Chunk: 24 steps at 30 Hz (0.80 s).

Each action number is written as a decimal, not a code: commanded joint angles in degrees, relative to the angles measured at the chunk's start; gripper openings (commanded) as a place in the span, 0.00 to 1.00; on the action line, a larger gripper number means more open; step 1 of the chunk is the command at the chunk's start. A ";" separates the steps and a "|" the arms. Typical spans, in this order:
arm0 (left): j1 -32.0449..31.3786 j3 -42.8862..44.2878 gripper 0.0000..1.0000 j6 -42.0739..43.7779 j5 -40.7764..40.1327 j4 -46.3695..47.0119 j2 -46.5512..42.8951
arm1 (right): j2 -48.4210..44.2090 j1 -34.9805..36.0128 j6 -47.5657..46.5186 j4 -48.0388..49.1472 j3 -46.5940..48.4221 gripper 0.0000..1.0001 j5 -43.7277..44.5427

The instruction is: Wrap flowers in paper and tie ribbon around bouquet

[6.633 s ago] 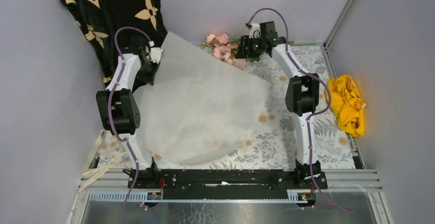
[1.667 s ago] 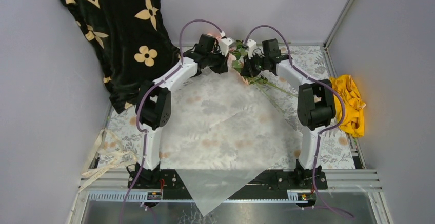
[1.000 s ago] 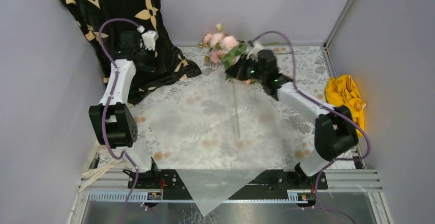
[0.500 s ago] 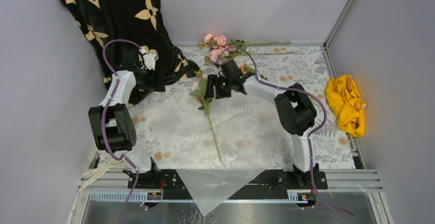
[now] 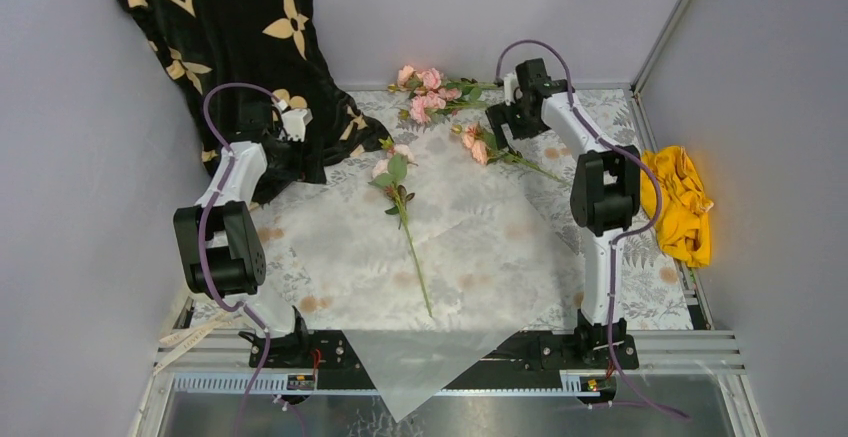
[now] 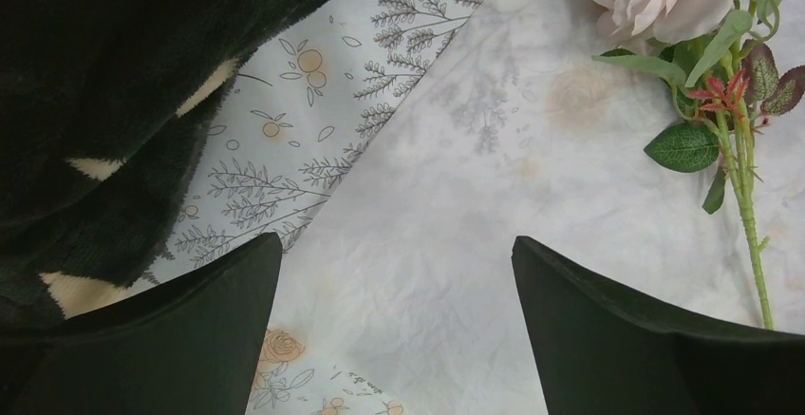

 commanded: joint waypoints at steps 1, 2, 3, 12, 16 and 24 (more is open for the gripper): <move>0.32 -1.49 0.99 0.91 1.21 3.05 -1.65 | 8.56 -1.70 -6.05 -5.92 7.42 1.00 5.88; 0.24 -1.96 0.99 0.76 1.23 3.32 -1.70 | 11.35 -2.23 -6.12 -7.13 10.25 1.00 5.85; 0.29 -2.26 0.99 0.58 1.06 3.58 -1.66 | 13.83 -2.57 -6.26 -8.59 13.34 1.00 5.57; 0.31 -2.43 0.99 -1.11 0.08 3.74 -1.13 | 21.48 -4.71 -8.12 -8.34 15.49 0.64 7.09; 0.30 -2.34 0.99 -1.18 -0.09 3.86 -1.43 | 17.44 -5.13 -10.33 -5.69 11.65 0.26 9.06; 0.30 -3.20 0.99 -1.05 -0.55 4.22 -2.93 | -2.00 -5.14 0.88 -0.94 6.56 0.00 11.89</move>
